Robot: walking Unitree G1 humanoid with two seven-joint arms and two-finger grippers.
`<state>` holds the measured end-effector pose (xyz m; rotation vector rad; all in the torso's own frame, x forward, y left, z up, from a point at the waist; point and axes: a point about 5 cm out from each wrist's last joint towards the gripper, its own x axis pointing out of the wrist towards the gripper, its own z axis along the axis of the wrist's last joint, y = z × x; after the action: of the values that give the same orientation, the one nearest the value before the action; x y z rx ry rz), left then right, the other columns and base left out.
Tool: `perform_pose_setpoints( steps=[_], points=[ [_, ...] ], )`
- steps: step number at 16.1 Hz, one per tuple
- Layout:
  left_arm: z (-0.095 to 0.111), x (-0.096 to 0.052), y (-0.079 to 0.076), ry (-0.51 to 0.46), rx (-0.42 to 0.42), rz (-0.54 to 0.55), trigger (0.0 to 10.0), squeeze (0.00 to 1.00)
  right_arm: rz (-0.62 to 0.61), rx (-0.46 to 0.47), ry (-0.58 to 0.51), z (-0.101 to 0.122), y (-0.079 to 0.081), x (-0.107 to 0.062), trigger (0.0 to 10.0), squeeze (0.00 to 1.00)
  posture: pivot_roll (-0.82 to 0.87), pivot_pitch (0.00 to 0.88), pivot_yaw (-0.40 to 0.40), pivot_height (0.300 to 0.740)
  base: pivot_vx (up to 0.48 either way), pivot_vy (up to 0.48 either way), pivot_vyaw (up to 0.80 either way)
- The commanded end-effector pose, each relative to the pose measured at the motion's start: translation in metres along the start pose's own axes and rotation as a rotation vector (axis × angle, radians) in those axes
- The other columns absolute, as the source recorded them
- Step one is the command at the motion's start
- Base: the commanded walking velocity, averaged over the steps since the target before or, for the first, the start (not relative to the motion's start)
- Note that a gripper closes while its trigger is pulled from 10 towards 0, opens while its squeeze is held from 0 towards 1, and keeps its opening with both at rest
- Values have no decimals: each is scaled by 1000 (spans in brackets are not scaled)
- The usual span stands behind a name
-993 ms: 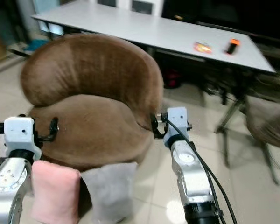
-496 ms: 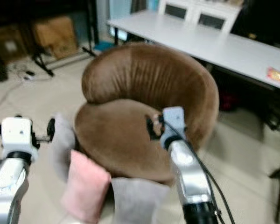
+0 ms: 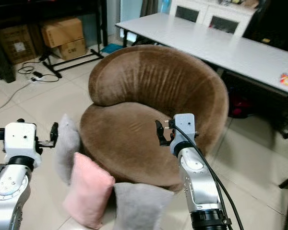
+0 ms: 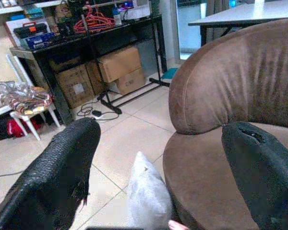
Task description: Move the pillow to the sofa from floor
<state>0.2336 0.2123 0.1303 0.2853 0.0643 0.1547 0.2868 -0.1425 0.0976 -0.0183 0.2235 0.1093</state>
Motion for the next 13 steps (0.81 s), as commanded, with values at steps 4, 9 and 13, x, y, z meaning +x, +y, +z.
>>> perform_pose_setpoints(
  steps=[4,9,13],
  points=[
    [3,0,-5,-15,-1,-10,10000,0,-11,-55,-4,3,-8,1,10000,0,-57,0,-72,740,0,-480,0],
    [-1,-6,0,-29,25,-6,10000,0,-5,19,-28,3,-8,-2,10000,0,-48,0,-78,735,0,0,0],
    [-4,-10,5,-18,-18,25,10000,0,-12,47,-63,4,-7,-3,10000,0,-44,0,-76,705,0,0,0]
  ],
)
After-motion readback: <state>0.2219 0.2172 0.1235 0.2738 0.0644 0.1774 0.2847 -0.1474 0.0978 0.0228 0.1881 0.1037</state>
